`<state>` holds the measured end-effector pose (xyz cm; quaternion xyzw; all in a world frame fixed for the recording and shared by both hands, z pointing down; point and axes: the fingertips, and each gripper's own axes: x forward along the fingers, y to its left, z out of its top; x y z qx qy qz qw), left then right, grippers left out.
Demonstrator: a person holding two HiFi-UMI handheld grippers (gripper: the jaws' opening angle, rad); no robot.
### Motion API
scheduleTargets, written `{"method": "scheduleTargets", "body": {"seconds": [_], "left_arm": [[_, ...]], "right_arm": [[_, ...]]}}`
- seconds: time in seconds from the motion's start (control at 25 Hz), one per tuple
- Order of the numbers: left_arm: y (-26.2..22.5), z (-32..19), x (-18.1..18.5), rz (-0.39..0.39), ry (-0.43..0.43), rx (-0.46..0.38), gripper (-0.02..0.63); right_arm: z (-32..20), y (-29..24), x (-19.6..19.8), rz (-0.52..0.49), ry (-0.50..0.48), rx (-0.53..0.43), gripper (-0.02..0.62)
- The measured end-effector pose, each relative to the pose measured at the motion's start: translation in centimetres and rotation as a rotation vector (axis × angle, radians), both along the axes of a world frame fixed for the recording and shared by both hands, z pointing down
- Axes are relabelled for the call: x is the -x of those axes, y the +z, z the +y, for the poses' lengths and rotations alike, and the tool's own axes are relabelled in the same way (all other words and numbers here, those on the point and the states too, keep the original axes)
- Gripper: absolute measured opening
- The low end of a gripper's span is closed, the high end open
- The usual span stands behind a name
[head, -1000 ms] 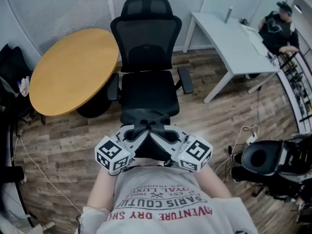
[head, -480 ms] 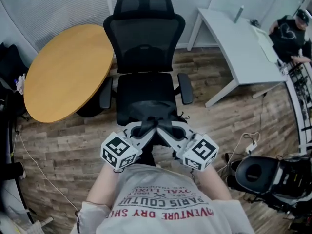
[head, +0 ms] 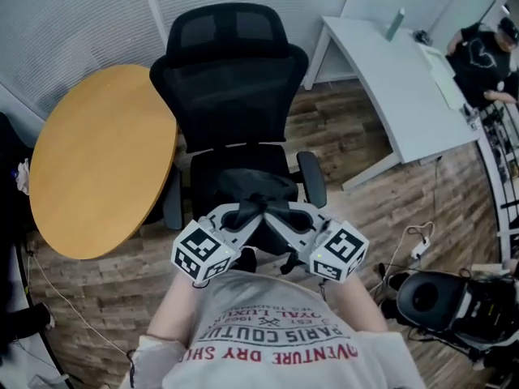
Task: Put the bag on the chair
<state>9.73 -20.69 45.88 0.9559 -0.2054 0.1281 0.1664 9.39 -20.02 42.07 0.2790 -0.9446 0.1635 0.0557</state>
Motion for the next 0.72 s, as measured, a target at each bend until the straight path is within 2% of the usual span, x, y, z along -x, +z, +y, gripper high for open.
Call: {"method": "scheduleTargets", "body": {"seconds": [0.24, 0.72], "left_arm": [[1.6, -5.1, 1.3, -0.035, 0.01, 0.009, 0.046], [5.0, -16.1, 3.7, -0.052, -0.062, 0.061, 0.046]], "right_arm": [[-5.3, 1.5, 1.3, -0.005, 0.003, 0.045, 0.046], [-16.3, 4.8, 3.7, 0.028, -0.011, 0.133, 0.046]]}}
